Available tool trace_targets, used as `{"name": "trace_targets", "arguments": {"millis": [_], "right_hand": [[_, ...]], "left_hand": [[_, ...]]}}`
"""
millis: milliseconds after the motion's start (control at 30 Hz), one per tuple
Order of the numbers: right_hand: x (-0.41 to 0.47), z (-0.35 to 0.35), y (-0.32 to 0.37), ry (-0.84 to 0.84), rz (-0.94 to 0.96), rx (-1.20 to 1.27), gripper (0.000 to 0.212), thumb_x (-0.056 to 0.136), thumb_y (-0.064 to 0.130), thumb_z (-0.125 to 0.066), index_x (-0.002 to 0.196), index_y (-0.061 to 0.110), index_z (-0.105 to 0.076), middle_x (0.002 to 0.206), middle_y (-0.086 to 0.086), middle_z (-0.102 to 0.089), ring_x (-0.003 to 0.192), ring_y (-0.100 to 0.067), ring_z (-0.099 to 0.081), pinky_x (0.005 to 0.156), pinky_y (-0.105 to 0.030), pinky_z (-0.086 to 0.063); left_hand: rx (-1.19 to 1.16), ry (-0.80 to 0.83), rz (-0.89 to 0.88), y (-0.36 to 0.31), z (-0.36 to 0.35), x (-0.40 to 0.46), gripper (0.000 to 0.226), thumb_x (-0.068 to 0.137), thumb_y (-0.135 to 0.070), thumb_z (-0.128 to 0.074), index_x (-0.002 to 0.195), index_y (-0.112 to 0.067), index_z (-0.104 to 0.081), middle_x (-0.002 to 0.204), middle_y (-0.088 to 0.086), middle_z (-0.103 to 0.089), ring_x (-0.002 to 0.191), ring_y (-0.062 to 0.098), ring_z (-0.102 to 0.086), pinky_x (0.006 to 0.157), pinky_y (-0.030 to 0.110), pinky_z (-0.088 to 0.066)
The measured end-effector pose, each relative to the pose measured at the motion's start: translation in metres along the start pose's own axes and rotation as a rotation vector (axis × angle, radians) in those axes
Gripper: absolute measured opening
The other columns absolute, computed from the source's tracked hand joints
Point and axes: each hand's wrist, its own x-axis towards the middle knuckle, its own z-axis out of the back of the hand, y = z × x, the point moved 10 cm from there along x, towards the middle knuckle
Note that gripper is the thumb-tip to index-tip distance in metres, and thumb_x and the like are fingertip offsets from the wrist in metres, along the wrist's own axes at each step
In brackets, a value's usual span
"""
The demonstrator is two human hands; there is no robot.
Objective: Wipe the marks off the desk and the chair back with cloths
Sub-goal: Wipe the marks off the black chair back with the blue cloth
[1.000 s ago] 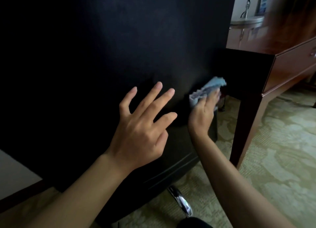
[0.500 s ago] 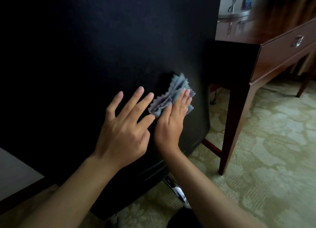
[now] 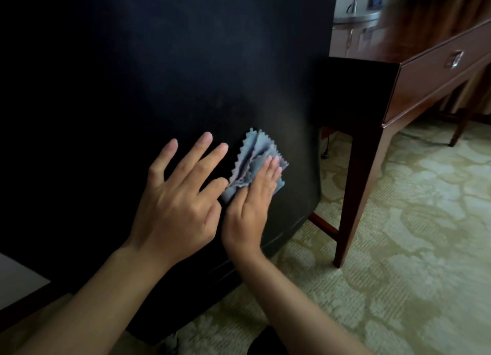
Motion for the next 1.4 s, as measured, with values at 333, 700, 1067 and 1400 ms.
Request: {"name": "trace_targets", "arguments": {"millis": [333,700,1067,1400], "right_hand": [[-0.004,0.02,-0.11,-0.092,-0.602,0.076,0.053,0.107,0.024,-0.021,0.156,0.022,0.0,0.162,0.006,0.005,0.149,-0.009,0.009,0.121,-0.031,0.007],[-0.06,0.034,-0.214,-0.176,-1.087,0.064,0.055,0.101,0.05,-0.021,0.154,0.034,-0.017,0.157,-0.004,-0.031,0.137,-0.037,-0.039,0.113,-0.05,-0.03],[0.042,0.064,-0.235,-0.221,-0.861,-0.033,0.058,0.096,0.047,-0.022,0.152,0.032,-0.022,0.154,-0.007,-0.035,0.137,-0.034,-0.038,0.112,-0.054,-0.03],[-0.064,-0.01,-0.071,0.099,-0.243,-0.06,0.059,0.097,0.028,-0.02,0.149,0.015,0.004,0.157,0.007,0.008,0.148,-0.009,0.015,0.121,-0.029,0.009]], "left_hand": [[0.026,0.019,-0.015,0.001,0.001,-0.003,0.022,0.084,-0.009,-0.056,0.095,-0.014,-0.075,0.144,0.008,-0.054,0.141,0.026,-0.043,0.12,0.048,-0.016],[0.042,0.015,-0.01,-0.004,-0.004,-0.002,0.019,0.085,-0.009,-0.057,0.089,-0.014,-0.075,0.143,0.007,-0.056,0.14,0.027,-0.044,0.121,0.047,-0.015],[0.029,0.021,-0.034,-0.005,-0.005,-0.004,0.016,0.083,-0.007,-0.058,0.083,-0.013,-0.073,0.141,0.008,-0.058,0.141,0.027,-0.043,0.122,0.048,-0.017],[0.021,-0.001,0.029,0.006,0.013,-0.03,0.025,0.085,-0.009,-0.054,0.097,-0.015,-0.076,0.146,0.012,-0.052,0.142,0.029,-0.042,0.115,0.053,-0.026]]}}
